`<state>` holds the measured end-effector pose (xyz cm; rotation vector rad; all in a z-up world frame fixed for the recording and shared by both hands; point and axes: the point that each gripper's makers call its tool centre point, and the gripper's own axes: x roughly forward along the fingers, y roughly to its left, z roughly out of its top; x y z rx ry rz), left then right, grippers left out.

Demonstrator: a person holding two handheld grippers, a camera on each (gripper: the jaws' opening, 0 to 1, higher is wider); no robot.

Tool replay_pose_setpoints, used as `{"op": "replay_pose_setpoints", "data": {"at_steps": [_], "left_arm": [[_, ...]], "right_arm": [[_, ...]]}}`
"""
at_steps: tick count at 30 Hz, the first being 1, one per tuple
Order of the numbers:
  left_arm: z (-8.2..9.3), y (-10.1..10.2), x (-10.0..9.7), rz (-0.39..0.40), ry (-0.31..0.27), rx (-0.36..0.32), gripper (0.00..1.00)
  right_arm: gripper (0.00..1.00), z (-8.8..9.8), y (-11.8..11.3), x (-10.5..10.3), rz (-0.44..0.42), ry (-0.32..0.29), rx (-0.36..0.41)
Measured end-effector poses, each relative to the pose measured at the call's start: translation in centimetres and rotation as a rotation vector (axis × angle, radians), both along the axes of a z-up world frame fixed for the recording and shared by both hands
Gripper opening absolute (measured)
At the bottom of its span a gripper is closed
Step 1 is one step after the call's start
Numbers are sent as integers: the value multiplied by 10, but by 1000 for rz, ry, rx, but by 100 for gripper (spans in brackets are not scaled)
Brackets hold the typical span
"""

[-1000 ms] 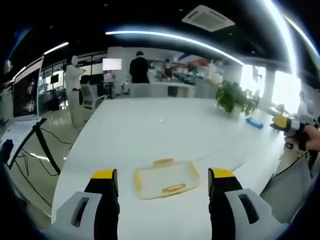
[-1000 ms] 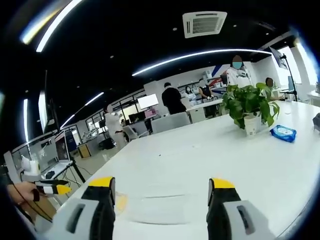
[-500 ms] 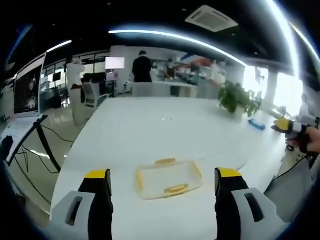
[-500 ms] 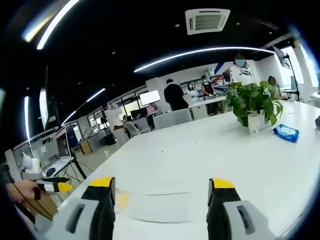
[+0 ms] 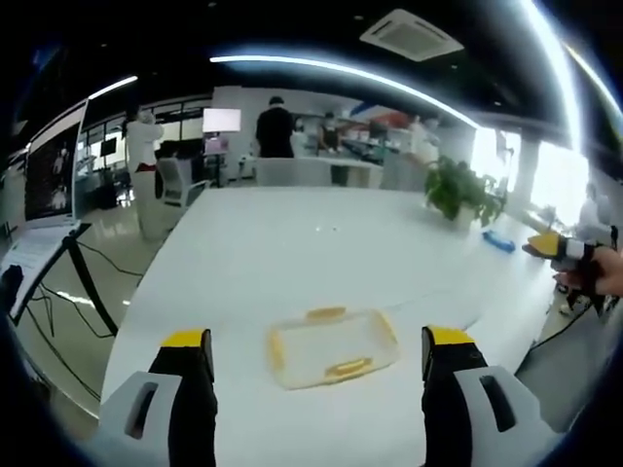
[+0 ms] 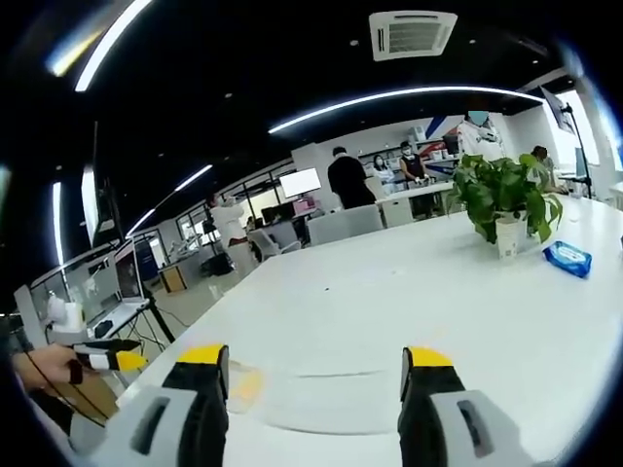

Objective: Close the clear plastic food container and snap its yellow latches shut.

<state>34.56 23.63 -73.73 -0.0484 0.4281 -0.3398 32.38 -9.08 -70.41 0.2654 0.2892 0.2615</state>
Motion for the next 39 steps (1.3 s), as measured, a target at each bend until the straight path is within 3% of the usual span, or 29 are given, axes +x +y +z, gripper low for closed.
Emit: {"op": "replay_pose_setpoints", "data": {"at_steps": [22, 29, 32, 39], "left_arm": [[-15, 10, 7, -21, 47, 20, 78], [-24, 10, 13, -29, 71, 24, 75], [-28, 10, 17, -28, 72, 22, 74], [-40, 12, 28, -48, 102, 41, 71]], "right_arm": [[67, -24, 78, 8, 151, 73, 31], [62, -30, 100, 13, 195, 93, 46], [55, -27, 111, 16, 228, 70, 29], [53, -34, 135, 27, 284, 83, 16]]}}
